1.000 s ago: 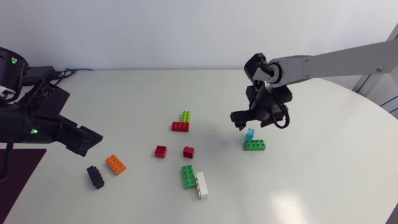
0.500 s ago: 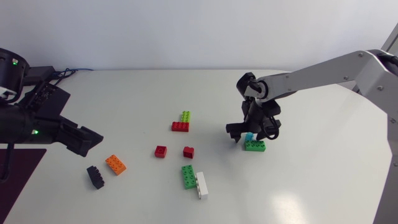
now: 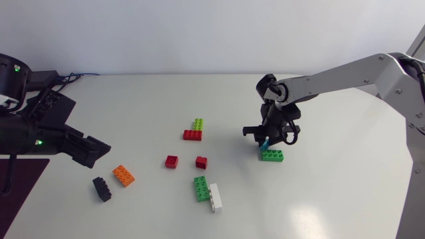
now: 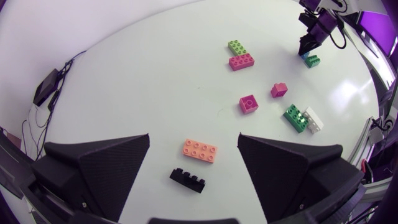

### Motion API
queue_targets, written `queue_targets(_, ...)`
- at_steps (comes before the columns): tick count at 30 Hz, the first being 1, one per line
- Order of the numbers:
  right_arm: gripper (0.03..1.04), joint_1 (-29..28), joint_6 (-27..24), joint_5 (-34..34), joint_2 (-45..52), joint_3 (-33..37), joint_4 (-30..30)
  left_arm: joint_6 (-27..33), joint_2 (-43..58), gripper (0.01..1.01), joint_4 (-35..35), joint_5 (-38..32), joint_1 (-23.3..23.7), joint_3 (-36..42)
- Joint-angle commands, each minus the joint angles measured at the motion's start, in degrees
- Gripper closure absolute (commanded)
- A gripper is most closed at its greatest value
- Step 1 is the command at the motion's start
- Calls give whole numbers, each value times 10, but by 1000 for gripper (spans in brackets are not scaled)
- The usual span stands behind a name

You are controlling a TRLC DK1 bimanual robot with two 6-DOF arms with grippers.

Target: Sort duplo bricks by size, large to the right and small to the left

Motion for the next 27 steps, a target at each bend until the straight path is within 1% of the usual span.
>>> queue_targets(1, 872, 0, 16, -8, 17, -3, -1, -14, -7, 44, 3, 7, -6, -14)
queue_targets(4, 893, 14, 5, -8, 13, 4, 1, -14, -8, 44, 3, 7, -6, -15)
queue_targets(8, 898, 54, -11, -8, 18, 55, -28, -13, -14, 44, 3, 7, -6, -19)
queue_targets(12, 898, 111, -17, -8, 42, 131, -69, -12, -20, 44, 2, 7, -3, -18)
queue_targets(17, 898, 182, -21, -7, 105, 248, -122, -11, -29, 44, -2, 7, 0, -18)
queue_targets(21, 898, 240, -24, -3, 156, 323, -151, -11, -37, 44, -5, 7, 3, -20)
queue_targets(26, 893, 279, -19, -2, 214, 414, -188, -11, -41, 44, -7, 7, 4, -21)
queue_targets(27, 875, 285, -17, -3, 223, 426, -193, -11, -41, 44, -7, 7, 4, -22)
